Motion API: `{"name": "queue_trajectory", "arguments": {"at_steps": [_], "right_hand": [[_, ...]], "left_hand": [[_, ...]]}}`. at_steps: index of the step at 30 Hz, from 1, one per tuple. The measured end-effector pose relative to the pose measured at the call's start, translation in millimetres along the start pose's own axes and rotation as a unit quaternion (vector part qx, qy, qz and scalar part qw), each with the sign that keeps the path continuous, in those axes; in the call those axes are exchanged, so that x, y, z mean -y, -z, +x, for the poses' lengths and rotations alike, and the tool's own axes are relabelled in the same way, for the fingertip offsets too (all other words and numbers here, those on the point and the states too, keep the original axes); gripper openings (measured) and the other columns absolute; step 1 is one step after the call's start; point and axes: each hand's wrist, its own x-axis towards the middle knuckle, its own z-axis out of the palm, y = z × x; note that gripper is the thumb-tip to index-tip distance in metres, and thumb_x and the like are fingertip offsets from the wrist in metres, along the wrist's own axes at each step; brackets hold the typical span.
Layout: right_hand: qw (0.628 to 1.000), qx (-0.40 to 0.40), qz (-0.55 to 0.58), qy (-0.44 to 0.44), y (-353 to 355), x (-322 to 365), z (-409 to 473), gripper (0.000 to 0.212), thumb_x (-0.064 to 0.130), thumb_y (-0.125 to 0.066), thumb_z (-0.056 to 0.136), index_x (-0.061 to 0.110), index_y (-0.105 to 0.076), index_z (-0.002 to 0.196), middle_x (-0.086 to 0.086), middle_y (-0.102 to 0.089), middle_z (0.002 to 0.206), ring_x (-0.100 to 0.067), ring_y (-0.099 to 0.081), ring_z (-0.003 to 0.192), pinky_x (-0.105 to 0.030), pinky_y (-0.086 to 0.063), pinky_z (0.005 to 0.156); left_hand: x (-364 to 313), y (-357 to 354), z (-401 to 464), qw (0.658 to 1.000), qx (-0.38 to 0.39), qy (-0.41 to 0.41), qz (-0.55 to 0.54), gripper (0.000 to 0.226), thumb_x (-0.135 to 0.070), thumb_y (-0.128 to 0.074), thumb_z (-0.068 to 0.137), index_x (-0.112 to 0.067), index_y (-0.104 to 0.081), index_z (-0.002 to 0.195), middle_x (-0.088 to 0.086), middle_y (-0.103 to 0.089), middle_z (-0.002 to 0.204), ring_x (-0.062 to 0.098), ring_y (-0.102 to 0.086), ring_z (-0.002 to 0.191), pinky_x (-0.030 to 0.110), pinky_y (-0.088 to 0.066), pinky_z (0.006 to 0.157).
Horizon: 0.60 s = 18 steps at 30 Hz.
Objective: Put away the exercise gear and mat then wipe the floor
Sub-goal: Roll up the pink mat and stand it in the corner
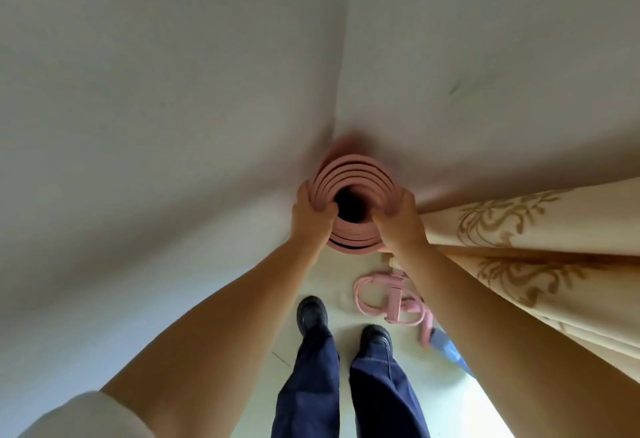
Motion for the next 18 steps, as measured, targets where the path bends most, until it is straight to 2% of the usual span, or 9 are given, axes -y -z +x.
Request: {"name": "queue_trajectory", "arguments": {"at_steps": [3,5,7,10,12,14,16,18], "right_hand": [[1.000,0.013,0.008,-0.004,11,4,3,0.071,0.027,-0.064,0.088,0.016,-0.024,0.145,-0.011,-0.049,0.136,-0.032,-0.052,0.119,-0.043,-0.047,0.099],[1.000,0.008,0.009,0.000,20,6,-1,0.073,0.032,-0.066,0.085,0.013,-0.026,0.143,-0.011,-0.049,0.135,-0.031,-0.052,0.120,-0.047,-0.046,0.099],[1.000,-0.006,0.002,0.017,28,8,-5,0.069,0.031,-0.067,0.085,0.009,-0.031,0.140,-0.008,-0.051,0.131,-0.028,-0.052,0.119,-0.045,-0.046,0.099],[0.999,-0.021,-0.031,0.040,35,12,-16,0.063,0.026,-0.066,0.087,0.006,-0.034,0.137,-0.005,-0.052,0.123,-0.024,-0.051,0.115,-0.034,-0.044,0.093],[0.997,-0.016,-0.054,0.054,38,15,-26,0.062,0.028,-0.064,0.088,0.007,-0.034,0.137,-0.010,-0.055,0.124,-0.029,-0.053,0.115,-0.036,-0.045,0.092],[0.995,-0.003,-0.071,0.064,43,21,-40,0.062,0.031,-0.063,0.089,0.007,-0.033,0.138,-0.011,-0.055,0.122,-0.029,-0.054,0.113,-0.039,-0.047,0.091],[0.990,0.010,-0.093,0.101,49,28,-54,0.050,0.029,-0.059,0.091,0.008,-0.041,0.133,-0.006,-0.056,0.111,-0.022,-0.055,0.102,-0.034,-0.047,0.085],[0.977,0.023,-0.131,0.165,56,33,-71,0.036,0.028,-0.054,0.092,0.012,-0.049,0.124,-0.007,-0.062,0.105,-0.024,-0.060,0.095,-0.036,-0.051,0.083]], "left_hand": [[-7,-1,4,1.000,0.008,0.002,0.010,0.077,-0.031,-0.067,0.082,-0.024,-0.022,0.146,0.010,-0.043,0.138,0.031,-0.051,0.120,0.046,-0.049,0.097],[-11,3,4,1.000,0.018,0.003,0.017,0.090,-0.046,-0.071,0.074,-0.025,-0.020,0.146,0.010,-0.043,0.139,0.032,-0.051,0.121,0.048,-0.050,0.096],[-14,9,1,0.999,0.027,0.013,0.012,0.098,-0.055,-0.073,0.068,-0.030,-0.019,0.146,0.009,-0.043,0.140,0.031,-0.052,0.121,0.048,-0.049,0.096],[-17,19,-8,0.999,0.036,0.021,-0.002,0.092,-0.054,-0.074,0.072,-0.030,-0.021,0.144,0.007,-0.048,0.137,0.027,-0.055,0.116,0.045,-0.050,0.096],[-18,26,-21,0.999,0.037,0.028,-0.006,0.087,-0.055,-0.071,0.075,-0.029,-0.023,0.143,0.008,-0.048,0.136,0.026,-0.055,0.115,0.044,-0.050,0.096],[-20,30,-36,0.999,0.025,0.029,0.005,0.085,-0.052,-0.067,0.081,-0.025,-0.019,0.146,0.010,-0.040,0.143,0.029,-0.048,0.123,0.038,-0.045,0.099],[-25,32,-56,0.998,-0.004,0.005,0.054,0.077,-0.047,-0.060,0.088,-0.019,-0.020,0.147,0.013,-0.037,0.145,0.030,-0.045,0.126,0.030,-0.040,0.090],[-33,36,-81,0.992,-0.036,-0.043,0.117,0.064,-0.040,-0.055,0.093,-0.013,-0.027,0.144,0.015,-0.042,0.142,0.030,-0.048,0.124,0.027,-0.036,0.084]]}}
